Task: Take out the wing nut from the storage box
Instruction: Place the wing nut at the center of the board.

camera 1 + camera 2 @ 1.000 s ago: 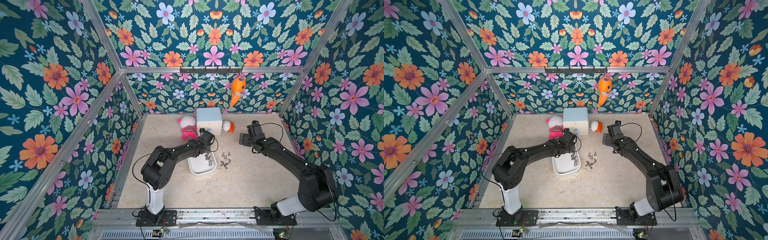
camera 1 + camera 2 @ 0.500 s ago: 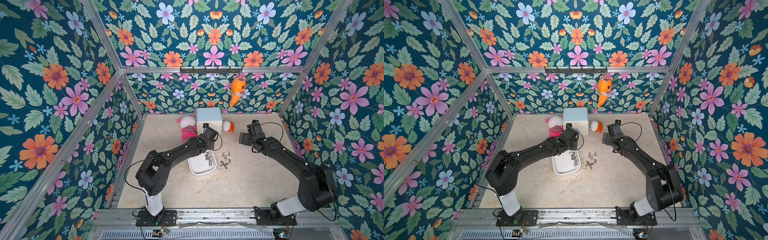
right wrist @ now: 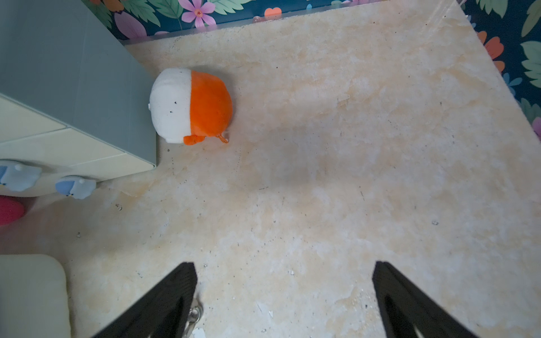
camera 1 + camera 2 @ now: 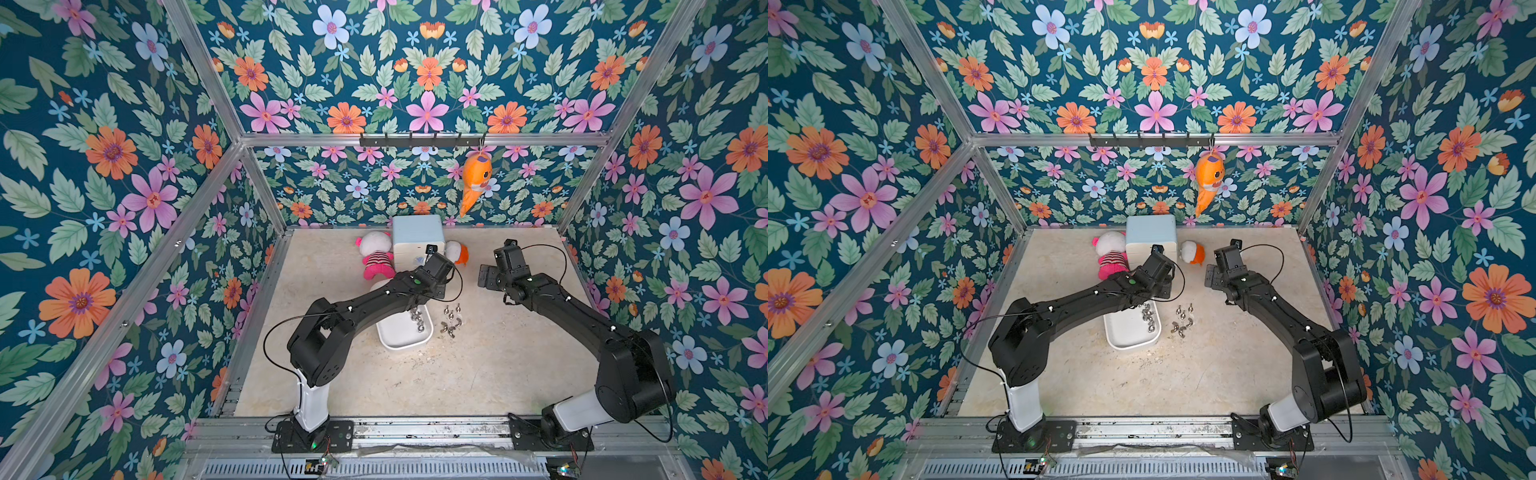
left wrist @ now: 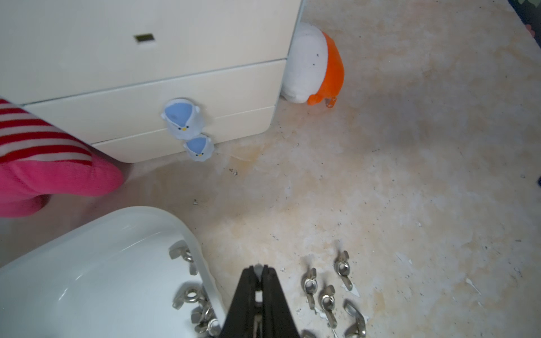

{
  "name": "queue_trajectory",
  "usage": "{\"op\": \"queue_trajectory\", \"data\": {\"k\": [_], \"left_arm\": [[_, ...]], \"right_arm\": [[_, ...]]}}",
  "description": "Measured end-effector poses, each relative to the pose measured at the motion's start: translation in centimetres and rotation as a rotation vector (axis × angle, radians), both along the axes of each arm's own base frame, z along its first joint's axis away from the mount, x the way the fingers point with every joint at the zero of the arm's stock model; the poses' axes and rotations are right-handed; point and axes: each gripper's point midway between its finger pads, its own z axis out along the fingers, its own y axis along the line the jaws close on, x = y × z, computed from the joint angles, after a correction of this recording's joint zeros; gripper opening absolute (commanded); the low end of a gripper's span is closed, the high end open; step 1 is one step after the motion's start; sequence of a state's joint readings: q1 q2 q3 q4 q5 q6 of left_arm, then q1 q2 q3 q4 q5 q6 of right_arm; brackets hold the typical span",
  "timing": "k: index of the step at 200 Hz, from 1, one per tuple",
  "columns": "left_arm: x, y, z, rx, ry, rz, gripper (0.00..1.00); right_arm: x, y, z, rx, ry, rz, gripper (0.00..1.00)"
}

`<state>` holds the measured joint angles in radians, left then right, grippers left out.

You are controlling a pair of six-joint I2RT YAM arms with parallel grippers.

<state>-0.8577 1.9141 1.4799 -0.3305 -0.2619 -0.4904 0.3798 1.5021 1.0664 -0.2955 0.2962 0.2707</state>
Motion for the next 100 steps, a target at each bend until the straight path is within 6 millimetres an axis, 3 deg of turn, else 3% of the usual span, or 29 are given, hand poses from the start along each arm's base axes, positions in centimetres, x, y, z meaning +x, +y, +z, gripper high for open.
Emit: {"op": "queue_trajectory", "data": {"k": [100], "left_arm": [[0.6,-2.1,-5.0,0.039,0.081,-0.031,0.10]], "right_arm": [[-0.2,-0.3,0.1,-0.008,-0.005,-0.008,0.99]]}}
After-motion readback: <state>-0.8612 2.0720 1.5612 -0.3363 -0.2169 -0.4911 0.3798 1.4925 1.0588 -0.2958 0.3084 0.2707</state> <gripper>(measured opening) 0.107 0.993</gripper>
